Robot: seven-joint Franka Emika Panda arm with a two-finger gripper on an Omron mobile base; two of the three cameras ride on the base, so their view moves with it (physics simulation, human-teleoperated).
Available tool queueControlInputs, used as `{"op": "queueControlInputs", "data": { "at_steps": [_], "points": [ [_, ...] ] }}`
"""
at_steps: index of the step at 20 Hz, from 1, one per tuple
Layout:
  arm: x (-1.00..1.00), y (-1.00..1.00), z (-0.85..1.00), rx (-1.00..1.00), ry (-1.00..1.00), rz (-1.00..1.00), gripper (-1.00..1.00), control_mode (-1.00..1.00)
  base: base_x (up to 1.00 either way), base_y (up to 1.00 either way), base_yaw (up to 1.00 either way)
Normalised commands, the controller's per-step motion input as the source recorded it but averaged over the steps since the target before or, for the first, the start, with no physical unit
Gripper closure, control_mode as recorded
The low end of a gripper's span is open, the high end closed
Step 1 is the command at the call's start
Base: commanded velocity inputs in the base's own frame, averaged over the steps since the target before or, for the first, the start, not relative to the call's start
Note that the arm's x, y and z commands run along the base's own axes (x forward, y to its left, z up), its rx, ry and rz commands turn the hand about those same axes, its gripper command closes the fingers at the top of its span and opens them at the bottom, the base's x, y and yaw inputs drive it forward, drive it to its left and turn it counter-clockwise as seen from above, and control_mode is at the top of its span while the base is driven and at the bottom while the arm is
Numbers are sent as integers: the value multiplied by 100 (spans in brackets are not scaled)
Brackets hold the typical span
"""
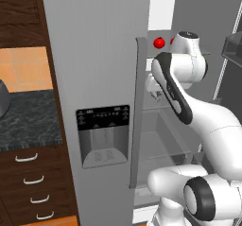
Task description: Place one tomato and one fish in each tupperware on the nearby counter, to pack two identical lunches.
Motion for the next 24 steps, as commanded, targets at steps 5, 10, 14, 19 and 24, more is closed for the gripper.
{"op": "queueControlInputs", "data": {
  "at_steps": [5,10,14,19,24],
  "points": [
    [-7,-31,-10,0,-10,-1,-100,-100,0,0,0],
    [-1,-55,-20,1,-18,-2,-100,-100,0,0,0],
    [-5,-34,-46,0,-18,-3,-100,-100,0,0,0],
    [-1,-17,-34,0,-17,-4,-100,-100,0,0,0],
    [1,-13,-31,0,-18,-5,-100,-100,0,0,0]
  ]
}}
